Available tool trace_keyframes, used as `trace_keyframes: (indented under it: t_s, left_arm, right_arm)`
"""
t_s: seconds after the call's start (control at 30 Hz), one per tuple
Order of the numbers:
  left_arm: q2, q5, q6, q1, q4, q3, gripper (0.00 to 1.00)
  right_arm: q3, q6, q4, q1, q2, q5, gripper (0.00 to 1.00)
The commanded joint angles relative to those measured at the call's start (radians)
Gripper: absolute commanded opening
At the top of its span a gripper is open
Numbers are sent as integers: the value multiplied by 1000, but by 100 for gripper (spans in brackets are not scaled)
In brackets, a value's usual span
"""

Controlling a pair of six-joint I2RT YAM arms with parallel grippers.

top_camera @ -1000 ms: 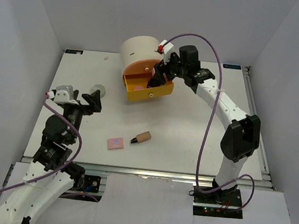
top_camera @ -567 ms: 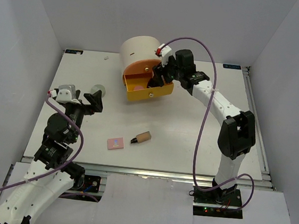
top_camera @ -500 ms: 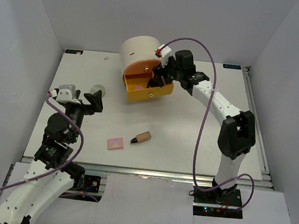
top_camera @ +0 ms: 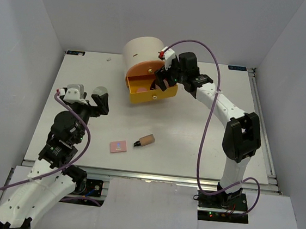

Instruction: Organize the makeup

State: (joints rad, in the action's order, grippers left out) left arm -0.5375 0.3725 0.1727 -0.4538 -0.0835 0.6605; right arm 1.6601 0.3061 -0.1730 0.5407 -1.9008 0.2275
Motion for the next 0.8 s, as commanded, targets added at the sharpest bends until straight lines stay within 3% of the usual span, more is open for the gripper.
trace_keyframes:
  t_s: [0.0,0.1,0.2,0.27,0.47,0.6,0.77]
  left_arm:
    - [-43,-40,-1,1,-20,16,98]
    - [-73,-49,9,1,-24,24,98]
    - [-161,-96,25,18,-38,51,98]
    - [-206,-129,43,36,-42,69,98]
    - [-436,-361,140,203,-52,172,97]
    - [-677,-542,222,325,-78,261,97]
    - [-959,-501,196,389,-178,437,98]
  right_arm:
    - [-25,-8,34,2,54,29,86]
    - [-53,-12,30,2,112,64,86]
    - [-104,7,13,-3,197,164,96]
    - [-153,-8,10,-32,254,233,90]
    - [-276,-104,18,-172,327,667,90]
    - [-381,-101,22,-209,417,674,90]
    - [-498,-104,76,-229,528,675,90]
